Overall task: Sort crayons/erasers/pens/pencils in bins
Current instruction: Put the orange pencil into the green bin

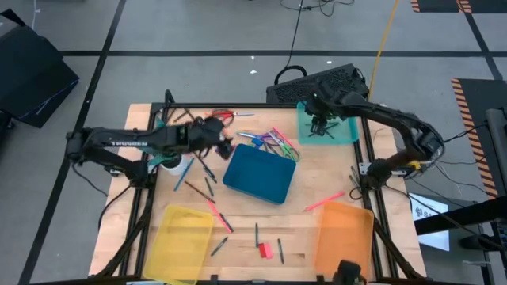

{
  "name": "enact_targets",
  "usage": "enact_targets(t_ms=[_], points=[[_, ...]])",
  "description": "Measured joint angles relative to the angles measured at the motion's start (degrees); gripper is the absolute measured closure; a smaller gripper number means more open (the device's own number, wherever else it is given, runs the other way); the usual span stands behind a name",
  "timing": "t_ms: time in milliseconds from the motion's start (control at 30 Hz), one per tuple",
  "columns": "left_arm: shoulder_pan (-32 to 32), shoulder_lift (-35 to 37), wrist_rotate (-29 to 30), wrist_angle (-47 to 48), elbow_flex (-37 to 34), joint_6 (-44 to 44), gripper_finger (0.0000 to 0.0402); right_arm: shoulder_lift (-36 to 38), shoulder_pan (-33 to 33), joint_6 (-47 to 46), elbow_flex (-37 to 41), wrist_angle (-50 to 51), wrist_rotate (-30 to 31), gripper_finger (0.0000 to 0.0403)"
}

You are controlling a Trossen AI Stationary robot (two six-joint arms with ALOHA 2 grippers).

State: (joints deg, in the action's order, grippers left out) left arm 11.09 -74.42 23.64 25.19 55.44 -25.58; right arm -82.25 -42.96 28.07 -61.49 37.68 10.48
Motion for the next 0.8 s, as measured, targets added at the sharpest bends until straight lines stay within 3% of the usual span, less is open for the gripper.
enact_targets(t_ms=[167,333,467,667,800], points=[[10.20,-4.70,-6.98,1.60,0.77,-0.73,0.0117,9.02,9.50,-4.52,0.00,-0.07,-0.04,0.0231],[16.83,-13.77,-11.25,8.67,7.60,-6.83,0.0117,14.02,17.81,-11.06,0.00,-0.52,-0.07,0.0233],[19.24,-22.02,-13.37,14.82,14.66,-14.48,0.0117,14.85,21.73,-15.14,0.00,-1.04,-0.05,0.0233],[23.27,-33.12,-13.86,23.39,25.08,-19.19,0.0119,14.87,25.85,-17.56,0.00,-1.44,-0.04,0.0234],[26.67,-37.10,-16.15,25.20,27.80,-23.55,0.0144,14.87,27.98,-18.74,0.00,-2.59,-0.06,0.0234]])
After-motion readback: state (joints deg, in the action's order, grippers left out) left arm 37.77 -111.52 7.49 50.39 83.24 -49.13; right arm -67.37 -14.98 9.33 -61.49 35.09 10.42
